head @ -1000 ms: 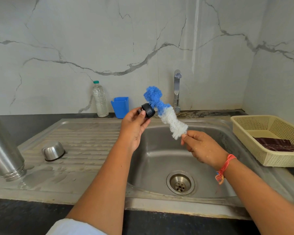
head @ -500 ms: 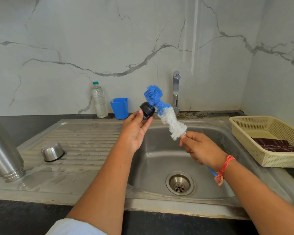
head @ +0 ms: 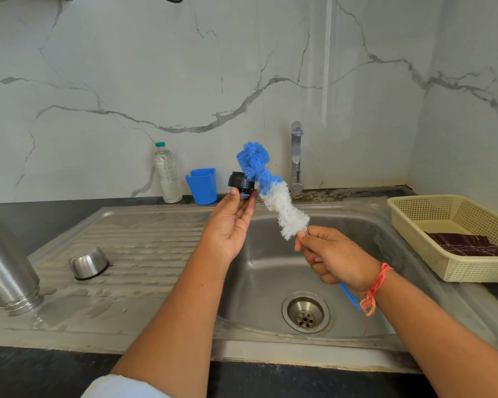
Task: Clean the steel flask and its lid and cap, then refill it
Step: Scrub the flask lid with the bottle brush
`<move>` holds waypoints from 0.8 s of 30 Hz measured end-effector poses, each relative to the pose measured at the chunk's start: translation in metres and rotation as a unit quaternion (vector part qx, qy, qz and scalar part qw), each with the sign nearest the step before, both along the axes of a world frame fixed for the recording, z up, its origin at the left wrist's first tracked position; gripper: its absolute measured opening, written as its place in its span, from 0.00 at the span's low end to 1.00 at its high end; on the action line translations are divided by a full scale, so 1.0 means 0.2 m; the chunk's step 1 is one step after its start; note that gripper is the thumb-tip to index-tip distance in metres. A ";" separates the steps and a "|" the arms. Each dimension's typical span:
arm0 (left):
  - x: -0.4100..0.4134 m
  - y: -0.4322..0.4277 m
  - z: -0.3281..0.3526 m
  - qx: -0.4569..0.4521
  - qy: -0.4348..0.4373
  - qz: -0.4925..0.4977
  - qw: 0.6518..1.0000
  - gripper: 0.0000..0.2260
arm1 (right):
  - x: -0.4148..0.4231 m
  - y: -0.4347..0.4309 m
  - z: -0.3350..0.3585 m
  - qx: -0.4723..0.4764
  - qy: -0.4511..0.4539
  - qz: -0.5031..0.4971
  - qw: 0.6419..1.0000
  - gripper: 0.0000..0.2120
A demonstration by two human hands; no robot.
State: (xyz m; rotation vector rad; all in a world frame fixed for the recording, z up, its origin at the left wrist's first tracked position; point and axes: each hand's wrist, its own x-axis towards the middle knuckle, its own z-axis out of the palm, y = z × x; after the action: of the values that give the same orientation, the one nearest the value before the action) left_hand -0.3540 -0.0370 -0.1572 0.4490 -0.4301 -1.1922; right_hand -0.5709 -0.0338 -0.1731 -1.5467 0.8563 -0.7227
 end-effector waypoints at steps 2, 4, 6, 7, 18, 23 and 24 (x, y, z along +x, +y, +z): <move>-0.01 0.00 0.00 -0.004 0.005 -0.001 1.000 0.09 | 0.00 0.00 0.00 0.013 -0.010 0.005 1.000 0.14; 0.00 0.00 0.00 -0.013 0.036 0.010 0.999 0.14 | 0.00 0.01 0.00 0.034 -0.017 0.021 0.999 0.13; 0.02 -0.01 0.00 -0.019 0.050 0.026 0.998 0.18 | 0.00 0.02 0.00 0.051 -0.025 0.037 0.998 0.13; 0.02 -0.01 0.00 -0.019 0.042 0.029 0.999 0.18 | 0.01 0.02 0.01 0.058 -0.030 0.041 0.997 0.13; 0.01 0.03 0.02 0.006 -0.098 -0.039 0.994 0.14 | -0.02 0.00 0.01 0.099 -0.084 0.016 0.991 0.12; 0.03 0.00 0.02 0.037 -0.081 -0.006 0.996 0.10 | -0.01 -0.02 0.00 0.037 -0.020 -0.005 0.999 0.06; 0.03 0.00 0.03 0.042 -0.075 0.003 0.996 0.10 | -0.01 -0.02 0.00 0.018 -0.004 -0.015 1.000 0.06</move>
State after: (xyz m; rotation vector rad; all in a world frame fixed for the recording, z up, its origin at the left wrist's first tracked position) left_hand -0.3481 -0.0367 -0.1521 0.6143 -0.5094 -1.1786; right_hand -0.5722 -0.0380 -0.1733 -1.5001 0.8837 -0.7317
